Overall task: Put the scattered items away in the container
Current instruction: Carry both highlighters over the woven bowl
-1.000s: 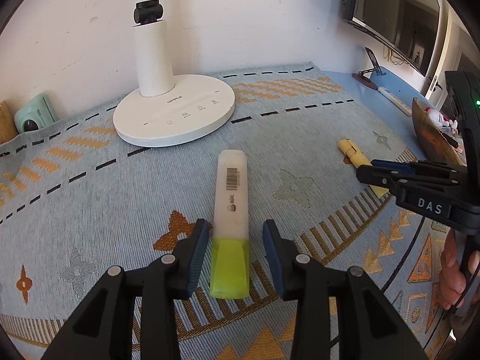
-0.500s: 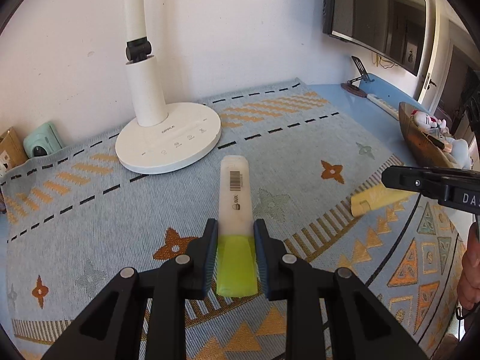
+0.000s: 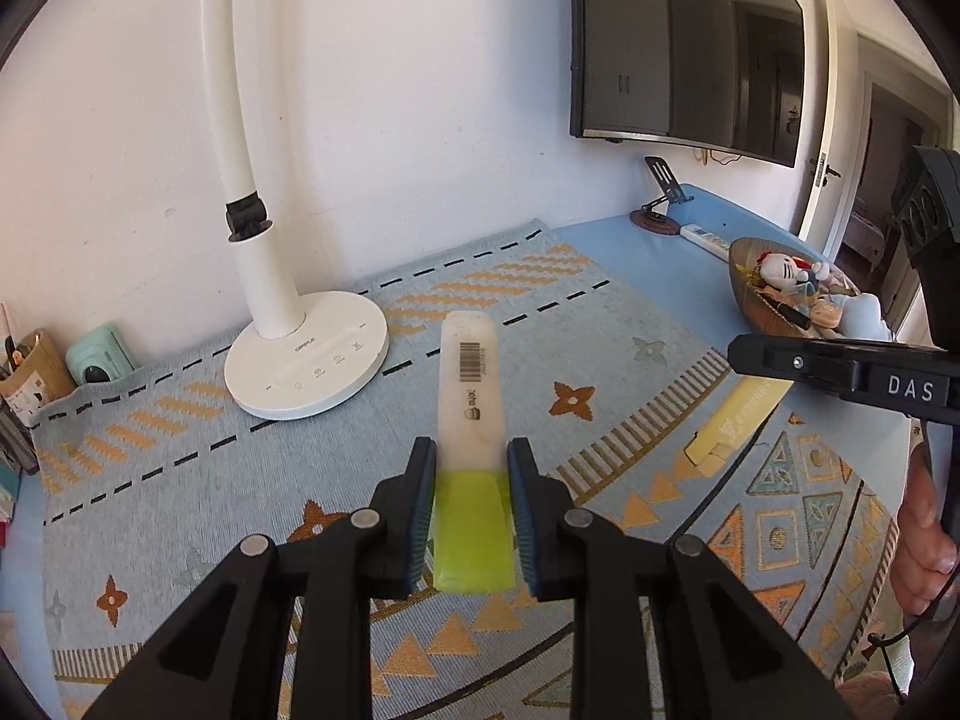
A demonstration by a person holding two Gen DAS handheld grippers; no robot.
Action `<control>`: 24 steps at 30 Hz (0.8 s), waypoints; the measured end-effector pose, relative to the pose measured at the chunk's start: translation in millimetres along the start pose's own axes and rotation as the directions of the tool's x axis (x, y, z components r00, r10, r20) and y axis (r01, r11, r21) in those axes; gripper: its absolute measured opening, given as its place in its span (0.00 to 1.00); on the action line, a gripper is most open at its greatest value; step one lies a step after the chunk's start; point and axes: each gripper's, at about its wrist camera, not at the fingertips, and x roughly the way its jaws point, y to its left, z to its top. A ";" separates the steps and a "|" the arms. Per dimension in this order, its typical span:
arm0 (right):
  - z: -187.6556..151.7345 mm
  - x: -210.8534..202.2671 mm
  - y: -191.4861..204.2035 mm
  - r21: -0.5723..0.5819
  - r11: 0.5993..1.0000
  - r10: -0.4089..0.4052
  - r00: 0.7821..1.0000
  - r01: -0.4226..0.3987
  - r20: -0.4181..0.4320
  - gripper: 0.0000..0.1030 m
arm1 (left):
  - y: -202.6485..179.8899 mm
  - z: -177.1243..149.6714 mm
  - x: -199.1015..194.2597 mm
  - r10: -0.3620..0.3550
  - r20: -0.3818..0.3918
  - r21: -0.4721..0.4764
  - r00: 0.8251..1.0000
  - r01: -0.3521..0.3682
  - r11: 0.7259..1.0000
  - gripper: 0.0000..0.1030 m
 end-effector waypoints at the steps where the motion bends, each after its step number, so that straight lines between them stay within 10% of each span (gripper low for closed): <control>1: 1.3 -4.6 -0.1 -0.003 1.000 -0.004 1.000 0.004 0.013 0.12 | -3.9 3.9 -3.4 -0.003 0.011 0.005 1.000 0.003 1.000 0.20; 10: 23.3 -64.3 -18.8 -0.006 0.999 -0.052 0.983 0.054 0.173 0.12 | -41.3 56.3 -21.4 -0.060 0.108 0.047 0.992 0.055 0.997 0.20; 24: 55.6 -158.3 -136.7 0.167 0.956 -0.286 0.894 0.241 0.345 0.12 | -188.3 146.7 11.0 -0.298 0.161 0.225 0.941 0.259 0.939 0.20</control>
